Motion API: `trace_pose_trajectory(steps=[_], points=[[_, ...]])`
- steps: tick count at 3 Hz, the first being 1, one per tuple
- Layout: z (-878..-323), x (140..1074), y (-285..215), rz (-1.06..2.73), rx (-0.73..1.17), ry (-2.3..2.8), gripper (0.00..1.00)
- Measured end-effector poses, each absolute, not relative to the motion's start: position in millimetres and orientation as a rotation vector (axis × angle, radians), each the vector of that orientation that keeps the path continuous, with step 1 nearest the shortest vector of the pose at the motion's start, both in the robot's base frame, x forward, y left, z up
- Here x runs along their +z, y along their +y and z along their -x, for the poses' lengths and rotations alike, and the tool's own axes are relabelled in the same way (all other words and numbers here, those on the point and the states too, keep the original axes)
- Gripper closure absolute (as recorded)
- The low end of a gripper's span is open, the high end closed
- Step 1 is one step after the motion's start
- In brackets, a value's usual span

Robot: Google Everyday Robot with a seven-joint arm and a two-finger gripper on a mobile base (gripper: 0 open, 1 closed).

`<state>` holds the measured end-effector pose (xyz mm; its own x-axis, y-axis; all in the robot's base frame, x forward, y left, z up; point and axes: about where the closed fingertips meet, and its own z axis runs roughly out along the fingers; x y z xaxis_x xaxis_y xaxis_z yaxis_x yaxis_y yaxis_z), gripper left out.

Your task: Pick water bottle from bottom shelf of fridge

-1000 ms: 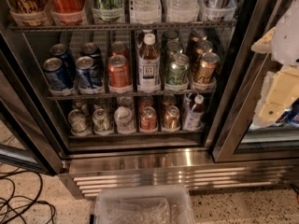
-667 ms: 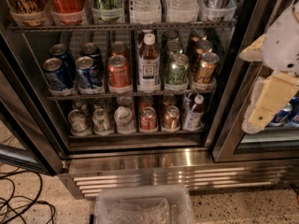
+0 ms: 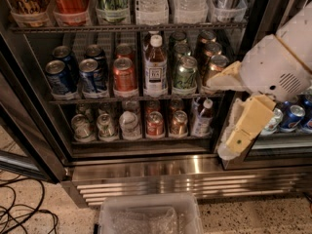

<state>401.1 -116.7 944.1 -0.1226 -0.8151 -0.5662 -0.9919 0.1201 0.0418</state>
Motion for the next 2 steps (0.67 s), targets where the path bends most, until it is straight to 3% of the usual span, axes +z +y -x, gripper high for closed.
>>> trace_pose_trajectory(steps=[2], points=[[-395, 922, -84, 1.708, 0.751, 1.937, 0.0]])
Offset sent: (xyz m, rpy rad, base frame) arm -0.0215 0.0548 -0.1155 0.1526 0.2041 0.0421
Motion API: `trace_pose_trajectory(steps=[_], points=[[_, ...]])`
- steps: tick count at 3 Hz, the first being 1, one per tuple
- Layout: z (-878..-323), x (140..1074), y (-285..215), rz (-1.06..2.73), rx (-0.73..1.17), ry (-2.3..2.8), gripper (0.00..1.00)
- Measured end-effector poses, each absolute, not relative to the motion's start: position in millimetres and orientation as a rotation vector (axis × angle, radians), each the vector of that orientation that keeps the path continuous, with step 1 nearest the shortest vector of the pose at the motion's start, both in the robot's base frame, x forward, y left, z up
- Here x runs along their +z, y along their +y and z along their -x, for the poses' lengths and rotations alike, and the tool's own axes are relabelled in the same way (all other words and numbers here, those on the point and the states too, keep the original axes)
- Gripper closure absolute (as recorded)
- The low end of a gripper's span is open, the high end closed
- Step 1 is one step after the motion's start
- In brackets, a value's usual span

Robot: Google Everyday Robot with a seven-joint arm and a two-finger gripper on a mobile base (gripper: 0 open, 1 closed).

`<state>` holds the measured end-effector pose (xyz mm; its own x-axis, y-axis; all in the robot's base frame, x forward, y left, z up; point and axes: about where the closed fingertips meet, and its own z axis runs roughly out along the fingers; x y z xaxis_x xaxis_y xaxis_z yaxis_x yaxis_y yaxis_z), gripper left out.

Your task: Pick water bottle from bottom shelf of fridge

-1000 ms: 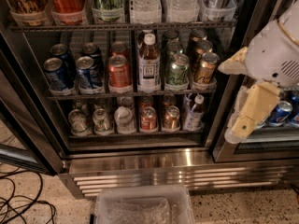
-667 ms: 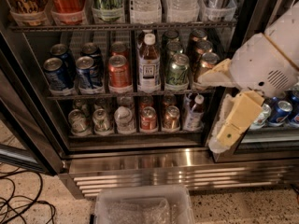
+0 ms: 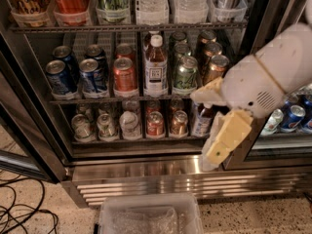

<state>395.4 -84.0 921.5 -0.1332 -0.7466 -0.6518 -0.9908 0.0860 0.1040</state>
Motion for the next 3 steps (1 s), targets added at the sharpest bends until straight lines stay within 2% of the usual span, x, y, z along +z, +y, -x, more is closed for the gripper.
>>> trace_pose_trajectory(steps=[3], points=[[-366, 749, -43, 1.494, 1.018, 2.041, 0.0]])
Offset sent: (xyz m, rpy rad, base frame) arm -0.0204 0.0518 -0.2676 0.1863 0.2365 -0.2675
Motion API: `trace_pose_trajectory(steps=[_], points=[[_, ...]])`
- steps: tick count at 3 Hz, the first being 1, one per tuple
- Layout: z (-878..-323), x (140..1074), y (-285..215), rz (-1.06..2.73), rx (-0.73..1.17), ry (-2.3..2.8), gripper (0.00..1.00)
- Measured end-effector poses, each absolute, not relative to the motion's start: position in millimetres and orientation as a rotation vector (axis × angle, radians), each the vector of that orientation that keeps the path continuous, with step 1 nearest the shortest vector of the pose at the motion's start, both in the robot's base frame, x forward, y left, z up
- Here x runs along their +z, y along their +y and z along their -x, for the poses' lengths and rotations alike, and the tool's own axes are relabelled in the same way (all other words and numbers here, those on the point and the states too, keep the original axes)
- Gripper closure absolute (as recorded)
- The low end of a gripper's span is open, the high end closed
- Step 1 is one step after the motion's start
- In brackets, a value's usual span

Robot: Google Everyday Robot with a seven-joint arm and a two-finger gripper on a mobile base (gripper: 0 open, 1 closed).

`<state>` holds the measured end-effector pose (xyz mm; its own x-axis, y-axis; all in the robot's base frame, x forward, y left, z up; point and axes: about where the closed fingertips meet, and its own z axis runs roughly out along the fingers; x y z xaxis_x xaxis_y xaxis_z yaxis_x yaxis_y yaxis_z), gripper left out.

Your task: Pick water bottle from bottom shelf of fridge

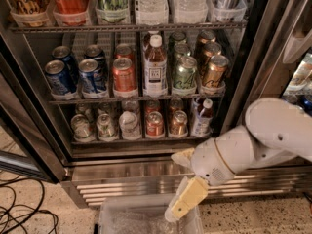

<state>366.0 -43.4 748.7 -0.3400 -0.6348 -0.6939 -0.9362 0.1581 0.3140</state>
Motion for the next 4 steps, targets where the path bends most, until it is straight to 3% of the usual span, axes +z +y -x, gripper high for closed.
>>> trace_pose_trajectory(steps=[2, 4], points=[[-325, 662, -9, 1.265, 1.012, 2.106, 0.0], [-339, 654, 10, 1.142, 0.71, 2.043, 0.0]])
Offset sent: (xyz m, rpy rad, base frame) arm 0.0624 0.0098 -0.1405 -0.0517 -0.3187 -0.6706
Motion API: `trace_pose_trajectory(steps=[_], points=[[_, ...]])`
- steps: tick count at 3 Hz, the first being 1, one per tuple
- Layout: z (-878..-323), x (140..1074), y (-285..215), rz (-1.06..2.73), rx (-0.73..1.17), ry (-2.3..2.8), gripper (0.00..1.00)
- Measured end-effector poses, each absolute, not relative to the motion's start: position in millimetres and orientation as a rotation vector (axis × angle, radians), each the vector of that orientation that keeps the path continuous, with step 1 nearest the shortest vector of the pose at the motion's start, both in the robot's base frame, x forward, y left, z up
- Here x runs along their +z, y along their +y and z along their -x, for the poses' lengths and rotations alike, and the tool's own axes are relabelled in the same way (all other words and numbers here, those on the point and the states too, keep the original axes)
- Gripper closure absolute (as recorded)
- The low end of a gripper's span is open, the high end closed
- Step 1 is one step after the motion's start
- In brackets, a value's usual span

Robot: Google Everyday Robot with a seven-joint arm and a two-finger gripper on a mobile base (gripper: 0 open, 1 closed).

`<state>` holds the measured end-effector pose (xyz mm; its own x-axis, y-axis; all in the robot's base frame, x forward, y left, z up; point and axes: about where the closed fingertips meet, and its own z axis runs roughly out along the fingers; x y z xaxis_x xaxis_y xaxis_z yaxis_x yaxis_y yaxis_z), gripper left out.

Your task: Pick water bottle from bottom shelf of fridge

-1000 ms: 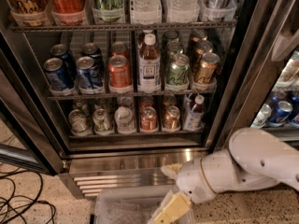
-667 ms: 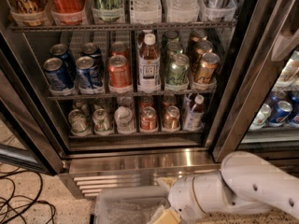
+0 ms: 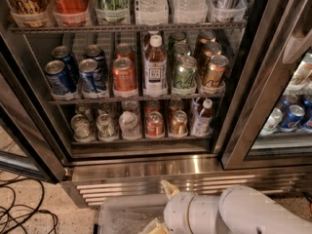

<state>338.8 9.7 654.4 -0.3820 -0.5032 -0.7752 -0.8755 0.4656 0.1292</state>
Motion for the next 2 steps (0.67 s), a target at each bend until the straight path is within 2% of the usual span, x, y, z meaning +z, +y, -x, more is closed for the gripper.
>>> trace_pose_trajectory(steps=[2], points=[[-355, 644, 3, 1.029, 0.593, 2.021, 0.0]])
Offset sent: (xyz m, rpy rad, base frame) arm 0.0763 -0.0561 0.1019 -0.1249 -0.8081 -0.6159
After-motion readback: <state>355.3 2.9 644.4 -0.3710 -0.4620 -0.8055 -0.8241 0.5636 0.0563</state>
